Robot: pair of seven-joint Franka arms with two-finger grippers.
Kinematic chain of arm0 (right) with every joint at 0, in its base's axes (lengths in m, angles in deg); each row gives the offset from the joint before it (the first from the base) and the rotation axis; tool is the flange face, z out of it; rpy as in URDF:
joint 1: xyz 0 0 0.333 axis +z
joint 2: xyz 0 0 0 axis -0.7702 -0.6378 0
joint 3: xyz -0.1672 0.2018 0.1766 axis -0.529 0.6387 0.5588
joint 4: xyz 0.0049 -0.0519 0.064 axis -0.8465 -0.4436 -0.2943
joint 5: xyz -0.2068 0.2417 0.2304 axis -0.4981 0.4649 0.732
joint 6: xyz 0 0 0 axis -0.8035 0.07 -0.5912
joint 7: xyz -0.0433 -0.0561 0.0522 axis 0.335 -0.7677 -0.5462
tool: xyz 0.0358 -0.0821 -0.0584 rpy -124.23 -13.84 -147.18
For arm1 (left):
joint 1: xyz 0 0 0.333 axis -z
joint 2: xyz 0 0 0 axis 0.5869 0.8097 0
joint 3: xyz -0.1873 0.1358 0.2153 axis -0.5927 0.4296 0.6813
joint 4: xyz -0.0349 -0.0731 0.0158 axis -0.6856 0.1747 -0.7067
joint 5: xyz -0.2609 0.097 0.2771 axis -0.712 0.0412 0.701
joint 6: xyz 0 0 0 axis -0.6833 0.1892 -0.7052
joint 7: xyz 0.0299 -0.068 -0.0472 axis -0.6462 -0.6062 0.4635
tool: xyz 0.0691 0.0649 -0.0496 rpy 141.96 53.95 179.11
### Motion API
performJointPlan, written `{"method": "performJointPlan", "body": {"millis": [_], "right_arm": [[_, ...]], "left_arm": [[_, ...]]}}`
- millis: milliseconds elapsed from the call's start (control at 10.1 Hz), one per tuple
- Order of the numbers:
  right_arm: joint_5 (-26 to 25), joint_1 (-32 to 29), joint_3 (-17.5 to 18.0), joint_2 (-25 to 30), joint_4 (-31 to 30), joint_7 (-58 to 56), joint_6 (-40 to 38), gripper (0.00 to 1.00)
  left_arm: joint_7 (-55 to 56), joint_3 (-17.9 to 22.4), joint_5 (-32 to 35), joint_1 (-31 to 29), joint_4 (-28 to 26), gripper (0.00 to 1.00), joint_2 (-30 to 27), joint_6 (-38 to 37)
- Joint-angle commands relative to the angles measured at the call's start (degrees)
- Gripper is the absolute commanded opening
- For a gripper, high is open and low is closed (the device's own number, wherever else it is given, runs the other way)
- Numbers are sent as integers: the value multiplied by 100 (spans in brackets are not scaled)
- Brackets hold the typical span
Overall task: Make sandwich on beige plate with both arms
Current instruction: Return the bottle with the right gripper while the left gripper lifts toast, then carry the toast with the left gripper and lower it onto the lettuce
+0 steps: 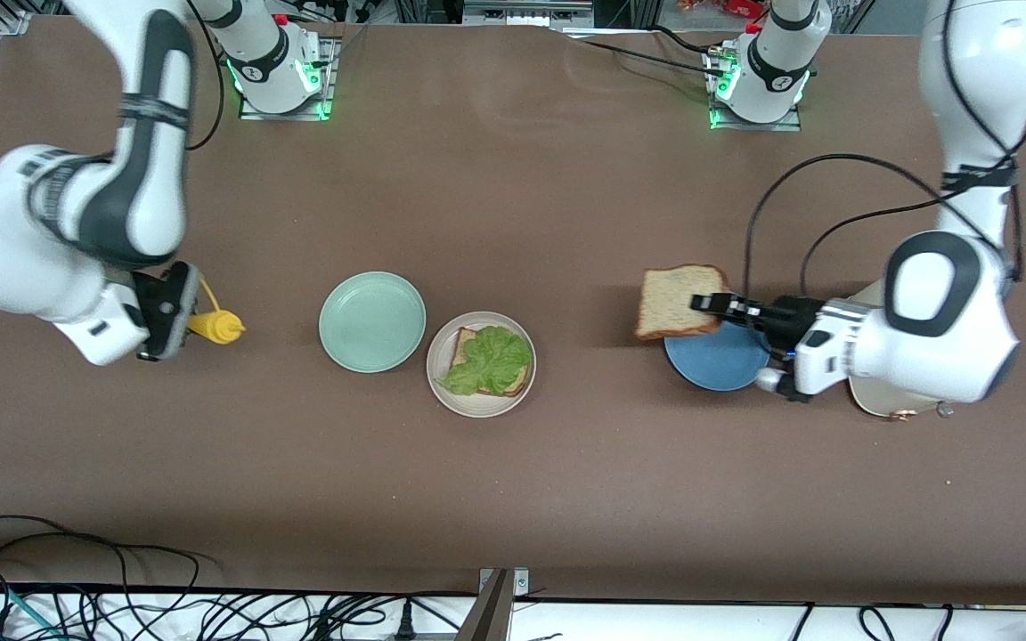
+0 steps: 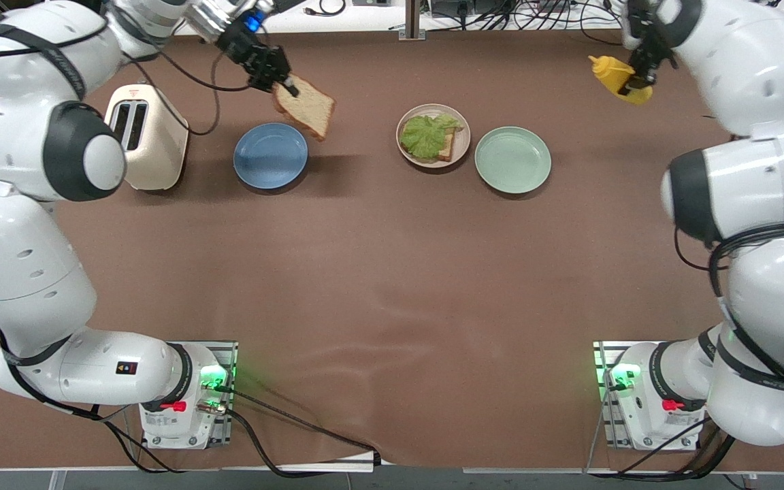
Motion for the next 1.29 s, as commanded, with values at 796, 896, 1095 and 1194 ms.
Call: {"method": "performJointPlan", "body": {"millis": [796,896,1095,1194], "right_arm": [[2260,-2274,304,37,-2430,-4283,-1333,0],[2375,-2667,662,-86,-2421,-4608,-1377,0],[2612,-3625,1593,-315,-2351,-5093,-1404,0],[2700,-3916,1893,-377,-2299,-5217,-1404,0]], "left_arm": [[780,18,-2904,1842,276,0,1193,3145],[684,18,-3044,1896,285,0,1290,3392],[630,18,-3221,2027,643,0,1631,3578],[639,18,-3230,2176,750,0,1764,3910]]}}
